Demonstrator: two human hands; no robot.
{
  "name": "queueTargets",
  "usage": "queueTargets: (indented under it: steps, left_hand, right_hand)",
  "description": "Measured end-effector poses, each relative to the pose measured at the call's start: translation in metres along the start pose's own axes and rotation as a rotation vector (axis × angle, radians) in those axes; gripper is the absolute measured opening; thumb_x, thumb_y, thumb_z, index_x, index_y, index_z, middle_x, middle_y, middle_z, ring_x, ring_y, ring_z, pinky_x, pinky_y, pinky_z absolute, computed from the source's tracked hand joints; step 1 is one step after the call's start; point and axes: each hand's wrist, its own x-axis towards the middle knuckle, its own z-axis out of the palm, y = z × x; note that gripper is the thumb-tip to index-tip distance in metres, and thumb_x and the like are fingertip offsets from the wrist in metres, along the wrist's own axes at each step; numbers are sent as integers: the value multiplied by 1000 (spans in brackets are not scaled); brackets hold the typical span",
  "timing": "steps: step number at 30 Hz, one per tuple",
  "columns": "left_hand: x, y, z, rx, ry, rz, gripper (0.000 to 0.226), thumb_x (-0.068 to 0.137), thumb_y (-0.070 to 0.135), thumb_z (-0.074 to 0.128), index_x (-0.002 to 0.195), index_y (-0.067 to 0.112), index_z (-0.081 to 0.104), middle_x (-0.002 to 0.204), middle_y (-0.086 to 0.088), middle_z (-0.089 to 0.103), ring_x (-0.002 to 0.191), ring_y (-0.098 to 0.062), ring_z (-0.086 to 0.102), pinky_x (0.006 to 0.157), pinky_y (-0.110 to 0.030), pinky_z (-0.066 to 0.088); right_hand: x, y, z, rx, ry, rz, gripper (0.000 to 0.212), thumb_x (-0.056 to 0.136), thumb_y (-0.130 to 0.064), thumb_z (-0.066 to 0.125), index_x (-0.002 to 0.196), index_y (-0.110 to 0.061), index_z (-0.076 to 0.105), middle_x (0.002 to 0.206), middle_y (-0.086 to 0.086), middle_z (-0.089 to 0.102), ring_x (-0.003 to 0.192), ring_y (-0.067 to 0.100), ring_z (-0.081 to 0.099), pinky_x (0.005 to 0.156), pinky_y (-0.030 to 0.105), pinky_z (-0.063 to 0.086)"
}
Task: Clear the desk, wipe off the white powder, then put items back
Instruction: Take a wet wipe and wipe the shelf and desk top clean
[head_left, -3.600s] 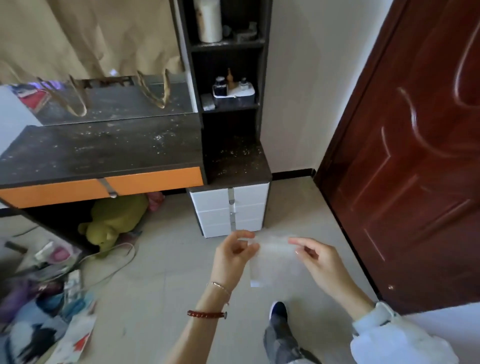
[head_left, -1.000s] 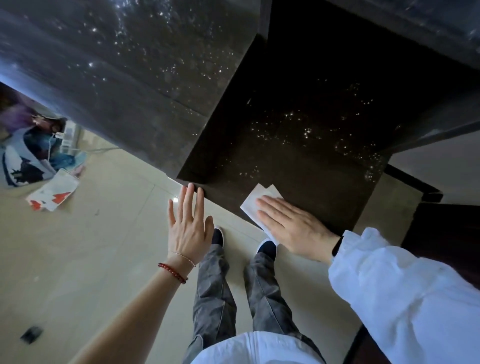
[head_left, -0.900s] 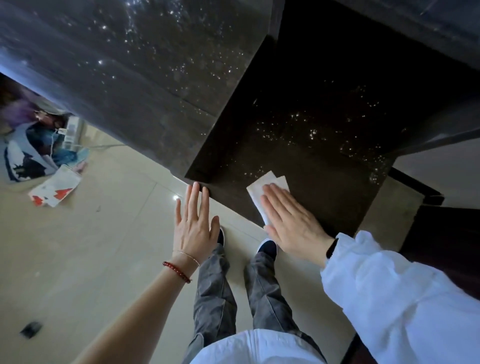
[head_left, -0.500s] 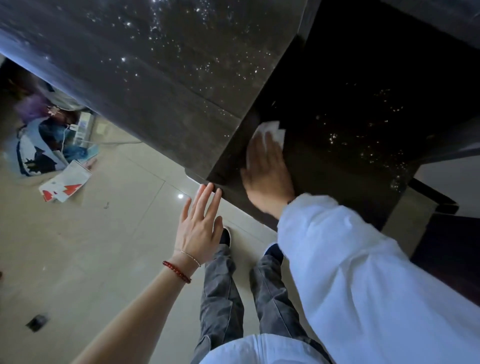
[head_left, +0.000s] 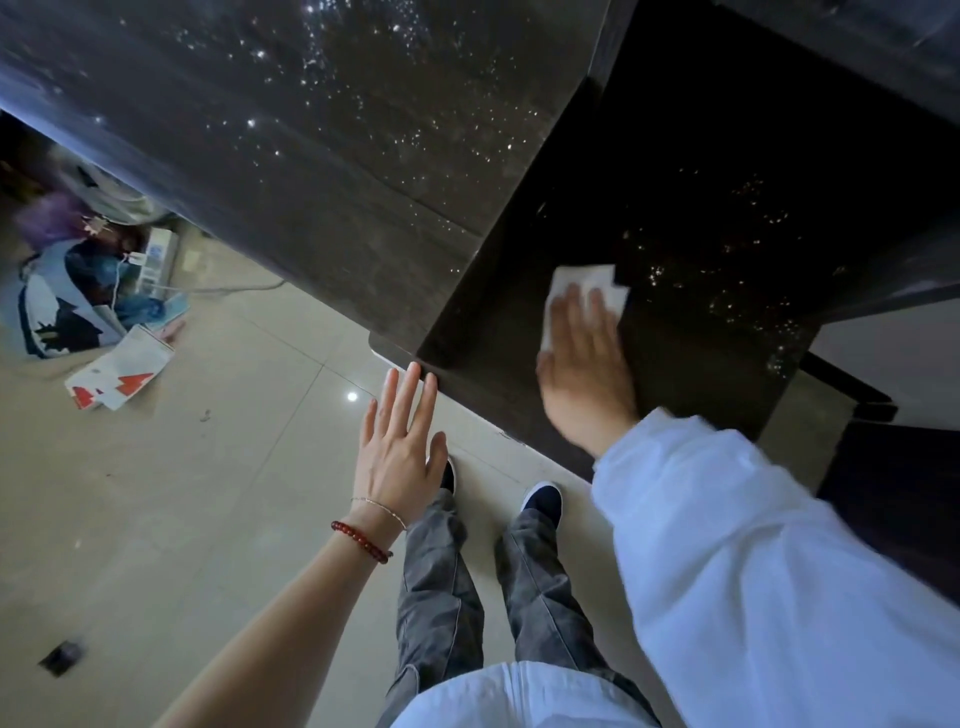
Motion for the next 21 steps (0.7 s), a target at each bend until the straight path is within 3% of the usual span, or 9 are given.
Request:
queueTargets:
  steps: [4,6,8,11,13,16,18,21]
  left_hand:
    - [0,2,-3,-11,22,-9,61,86,15,56,140,8,29,147,-16,29,135,-32,10,107,-55,23]
    - [0,8,-7,10,19,-22,63,84,15,60,140,7,31,147,-17,29,136,-33,14,106,-55,21]
    - [-1,15,-10,29,18,-46,61,84,18,60,138,6,34,146,-18,32,136,-36,21,107,-54,19]
    - [-4,29,-10,44,41,-17,54,84,18,60,133,3,43,141,-20,39,132,-38,30,105,-54,22]
    - [-6,41,-8,57,60,37,47,86,22,50,128,3,48,137,-22,44,129,-39,36,102,-55,27]
    - [-3,59,-8,42,71,95,49,84,25,40,126,3,51,134,-22,47,127,-39,39,102,-52,26]
    - [4,67,-8,23,83,118,50,84,27,35,126,4,51,135,-21,47,128,-39,39,104,-53,27]
    - [19,82,-6,18,87,150,53,84,31,33,128,6,50,136,-20,46,130,-38,36,105,-55,27]
  right_hand:
    - [-78,-20,13,-63,-119,-431,52,96,-27,23,142,-4,21,149,14,24,138,33,19,113,45,19]
    - [-79,7,7,-97,-120,-456,49,97,-26,19,139,-1,27,146,15,33,135,35,27,110,43,20]
    - [-69,42,1,-109,-63,-257,51,94,-24,21,138,2,26,144,21,34,135,38,27,111,43,16]
    - [-55,83,-5,57,-75,358,56,94,-24,21,143,1,7,152,22,6,140,36,0,116,43,1]
    - [-55,68,-3,126,-16,503,59,91,-25,21,142,3,11,151,24,8,140,39,2,115,46,2]
    - [-90,26,11,89,8,108,54,92,-23,31,139,2,25,147,24,25,137,40,16,113,48,14]
    - [-120,29,10,47,-51,-134,53,92,-24,36,140,-2,25,147,19,28,138,37,19,111,47,20]
    - [-126,83,1,4,-64,-165,50,95,-27,28,139,-3,27,146,17,28,138,32,19,114,42,15]
